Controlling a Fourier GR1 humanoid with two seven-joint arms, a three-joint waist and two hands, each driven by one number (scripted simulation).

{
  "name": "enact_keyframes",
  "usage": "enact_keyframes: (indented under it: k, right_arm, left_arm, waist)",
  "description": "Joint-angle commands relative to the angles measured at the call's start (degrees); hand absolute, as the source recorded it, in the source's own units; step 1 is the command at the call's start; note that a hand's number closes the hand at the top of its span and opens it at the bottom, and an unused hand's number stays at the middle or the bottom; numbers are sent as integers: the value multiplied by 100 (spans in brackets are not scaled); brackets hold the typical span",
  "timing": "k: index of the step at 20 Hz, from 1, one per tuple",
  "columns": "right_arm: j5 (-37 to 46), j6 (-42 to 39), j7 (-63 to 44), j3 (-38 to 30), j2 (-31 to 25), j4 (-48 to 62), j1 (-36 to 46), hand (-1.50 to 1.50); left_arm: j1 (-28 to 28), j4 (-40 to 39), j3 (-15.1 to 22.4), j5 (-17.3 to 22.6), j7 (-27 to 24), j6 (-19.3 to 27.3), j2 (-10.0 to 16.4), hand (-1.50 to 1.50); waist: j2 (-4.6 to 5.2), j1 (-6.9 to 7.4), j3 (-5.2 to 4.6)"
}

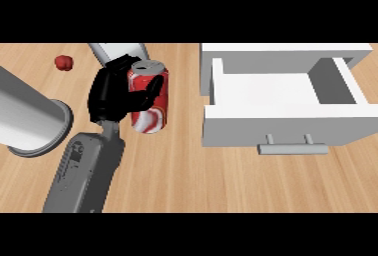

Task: Pick up the can, place it into the drawer and close the drawer

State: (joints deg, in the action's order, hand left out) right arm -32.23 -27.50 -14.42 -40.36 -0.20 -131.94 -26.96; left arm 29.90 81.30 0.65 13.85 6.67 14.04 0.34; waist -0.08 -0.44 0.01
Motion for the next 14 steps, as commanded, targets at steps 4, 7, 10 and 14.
enact_keyframes:
  k: [4, 7, 10, 14]
  right_arm:
    - [258, 136, 66, 145, 18, 148, 231, -150]
    - [398, 110, 391, 207, 16, 277, 134, -150]
    - [14, -369, 399, -51, 16, 376, -146, -150]
    - [217, 14, 250, 324, 17, 88, -14, -150]
  left_arm:
    - [1162, -518, 142, -63, 296, 700, -33, 150]
    - [1421, -640, 465, 33, 341, 978, -33, 150]
    - [1689, -376, 773, -40, 806, 1488, -33, 150]
    - [2388, -1433, 594, 110, 439, 1462, -33, 150]
  waist:
    - [13, -18, 0]
    - [9, -47, 2]
    - [-8, -61, 3]
    - [14, -72, 1]
